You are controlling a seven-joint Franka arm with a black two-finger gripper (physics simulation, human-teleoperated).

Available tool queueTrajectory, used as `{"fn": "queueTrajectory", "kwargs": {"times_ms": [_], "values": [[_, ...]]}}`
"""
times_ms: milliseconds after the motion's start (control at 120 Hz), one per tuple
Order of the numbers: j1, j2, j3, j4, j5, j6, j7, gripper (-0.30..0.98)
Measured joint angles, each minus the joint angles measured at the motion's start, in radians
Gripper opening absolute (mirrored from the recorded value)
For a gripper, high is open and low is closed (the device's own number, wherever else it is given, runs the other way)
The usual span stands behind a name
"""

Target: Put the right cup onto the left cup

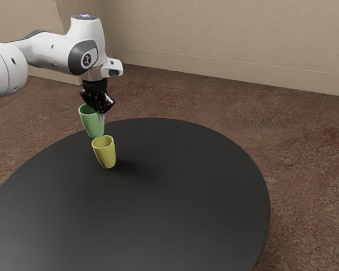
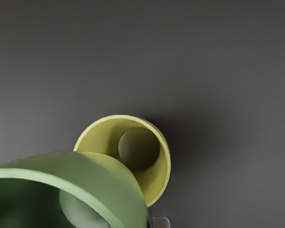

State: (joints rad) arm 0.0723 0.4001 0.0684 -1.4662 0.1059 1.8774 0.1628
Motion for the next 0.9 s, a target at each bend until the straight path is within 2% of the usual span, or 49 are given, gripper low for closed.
{"fn": "queueTrajectory", "kwargs": {"times_ms": [900], "values": [[0.003, 0.058, -0.012, 0.001, -0.011, 0.031, 0.114, -0.10]]}}
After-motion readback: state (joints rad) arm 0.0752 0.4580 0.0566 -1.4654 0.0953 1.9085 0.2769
